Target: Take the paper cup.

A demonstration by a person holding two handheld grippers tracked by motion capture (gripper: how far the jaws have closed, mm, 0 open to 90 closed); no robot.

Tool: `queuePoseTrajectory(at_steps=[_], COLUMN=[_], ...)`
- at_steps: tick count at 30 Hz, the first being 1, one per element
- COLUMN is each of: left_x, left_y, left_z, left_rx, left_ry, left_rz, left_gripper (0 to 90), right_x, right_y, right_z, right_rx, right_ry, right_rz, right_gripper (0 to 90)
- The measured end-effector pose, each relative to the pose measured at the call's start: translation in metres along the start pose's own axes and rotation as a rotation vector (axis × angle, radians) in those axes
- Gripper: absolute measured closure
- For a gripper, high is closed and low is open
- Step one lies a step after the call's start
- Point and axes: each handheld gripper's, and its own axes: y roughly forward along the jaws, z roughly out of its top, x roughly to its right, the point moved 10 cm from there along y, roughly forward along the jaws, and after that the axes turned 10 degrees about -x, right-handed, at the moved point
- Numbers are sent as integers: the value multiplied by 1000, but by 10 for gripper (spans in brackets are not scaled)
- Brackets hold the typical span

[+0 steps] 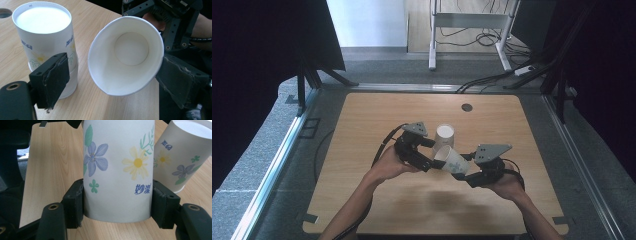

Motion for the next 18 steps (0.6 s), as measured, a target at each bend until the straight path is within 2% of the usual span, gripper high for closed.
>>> queuePoseTrajectory(at_steps=[3,5,12,15,16,18], left_x=[0,3,7,9,9,10], left_y=[1,4,9,10,10,10], left_z=[0,-1,1,3,3,4], left_rx=[-2,-7,4,11,15,12], left_ry=[-2,-2,-7,-1,1,3], left_rz=[-7,-38,-87,-109,-116,-111], left_gripper=[122,126,146,180,226,230], right_x=[0,-1,-4,-4,-5,-5], right_y=[0,0,1,2,2,3], right_z=[0,0,3,4,4,3], right_rx=[-1,8,15,16,17,17], right_ry=[-3,-7,-23,-26,-28,-29], right_rz=[-3,2,11,15,21,21], right_gripper=[367,367,367,367,366,365])
